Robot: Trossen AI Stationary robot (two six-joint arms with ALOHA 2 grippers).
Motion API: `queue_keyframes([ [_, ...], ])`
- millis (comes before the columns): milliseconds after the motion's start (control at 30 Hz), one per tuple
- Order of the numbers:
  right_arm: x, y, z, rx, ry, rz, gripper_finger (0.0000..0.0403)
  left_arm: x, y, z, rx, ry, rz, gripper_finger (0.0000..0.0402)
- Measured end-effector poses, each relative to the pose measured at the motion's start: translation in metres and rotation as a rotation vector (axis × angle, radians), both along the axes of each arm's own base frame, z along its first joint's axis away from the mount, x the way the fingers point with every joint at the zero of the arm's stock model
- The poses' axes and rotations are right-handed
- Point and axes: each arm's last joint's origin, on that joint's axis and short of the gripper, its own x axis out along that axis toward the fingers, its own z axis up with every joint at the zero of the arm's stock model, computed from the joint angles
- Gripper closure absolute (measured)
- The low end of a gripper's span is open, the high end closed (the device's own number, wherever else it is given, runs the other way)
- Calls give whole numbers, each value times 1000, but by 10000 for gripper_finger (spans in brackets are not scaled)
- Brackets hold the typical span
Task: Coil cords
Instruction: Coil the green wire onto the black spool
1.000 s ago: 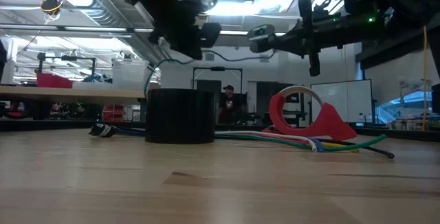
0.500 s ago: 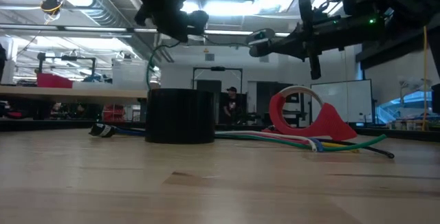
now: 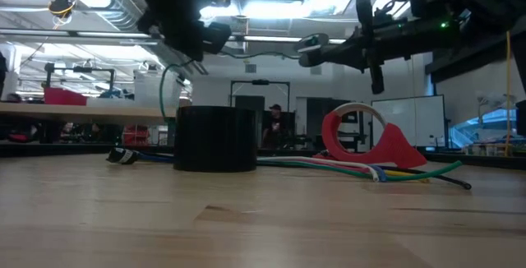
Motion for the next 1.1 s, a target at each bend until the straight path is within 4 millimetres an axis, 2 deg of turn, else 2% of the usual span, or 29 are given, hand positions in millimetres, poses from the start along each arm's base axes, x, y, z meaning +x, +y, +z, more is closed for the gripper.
queue_keyframes([
  [200, 0, 0, -1, 25, -3, -12, 395, 0, -2, -1, -21, -18, -7, 400],
  [433, -2, -4, -1, 12, -2, -145, 395, 3, -13, -4, -148, -88, -79, 400],
  [700, -3, -6, 5, -5, -63, -228, 395, 8, -18, -7, -380, -122, -218, 400],
  [1100, -4, -7, 8, -10, -85, -292, 395, 25, -21, 2, -491, -269, -413, 400],
])
